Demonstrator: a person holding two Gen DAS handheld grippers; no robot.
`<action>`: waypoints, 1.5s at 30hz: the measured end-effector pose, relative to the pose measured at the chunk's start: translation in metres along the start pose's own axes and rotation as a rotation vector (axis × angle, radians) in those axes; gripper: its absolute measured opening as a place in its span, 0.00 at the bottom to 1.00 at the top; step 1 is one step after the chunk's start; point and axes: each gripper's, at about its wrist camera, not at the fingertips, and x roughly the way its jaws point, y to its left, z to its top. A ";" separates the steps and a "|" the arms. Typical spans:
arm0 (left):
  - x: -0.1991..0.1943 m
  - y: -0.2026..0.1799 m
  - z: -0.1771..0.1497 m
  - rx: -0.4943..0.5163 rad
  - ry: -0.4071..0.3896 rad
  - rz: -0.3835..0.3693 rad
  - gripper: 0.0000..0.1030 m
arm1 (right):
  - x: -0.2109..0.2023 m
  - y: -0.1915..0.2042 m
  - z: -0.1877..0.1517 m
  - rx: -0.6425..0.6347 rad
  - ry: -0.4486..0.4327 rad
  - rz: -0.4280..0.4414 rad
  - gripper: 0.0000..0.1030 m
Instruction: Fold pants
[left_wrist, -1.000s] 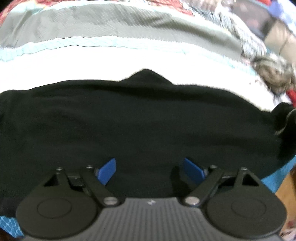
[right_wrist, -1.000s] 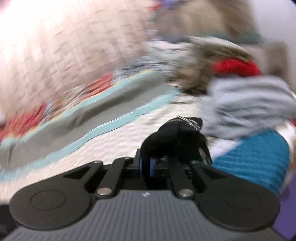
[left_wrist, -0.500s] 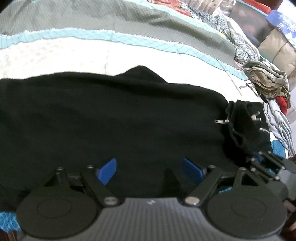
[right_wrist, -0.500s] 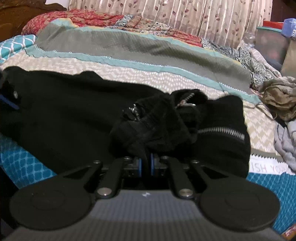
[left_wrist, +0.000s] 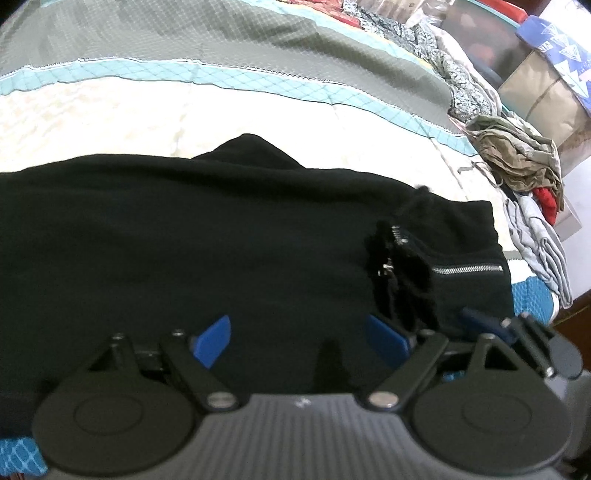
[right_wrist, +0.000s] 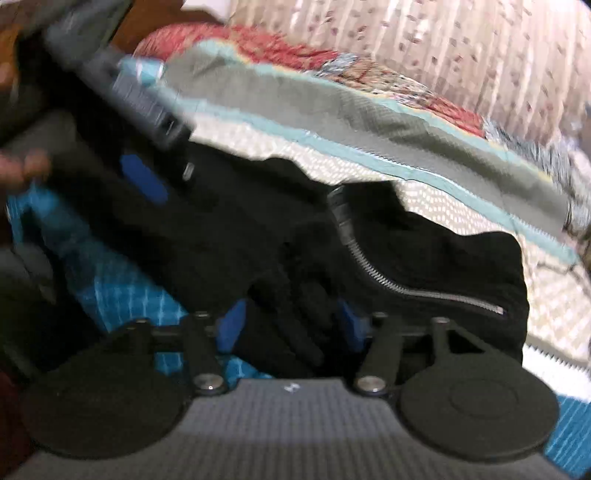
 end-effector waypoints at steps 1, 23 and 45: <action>0.002 0.000 0.000 -0.007 0.005 -0.005 0.82 | 0.000 0.000 0.002 0.001 -0.015 -0.012 0.66; 0.061 -0.071 0.033 0.079 0.098 -0.120 0.18 | -0.020 -0.157 -0.058 1.025 -0.124 -0.071 0.51; -0.005 0.003 -0.016 -0.002 0.041 -0.144 0.60 | -0.031 -0.088 0.000 0.811 -0.124 -0.198 0.26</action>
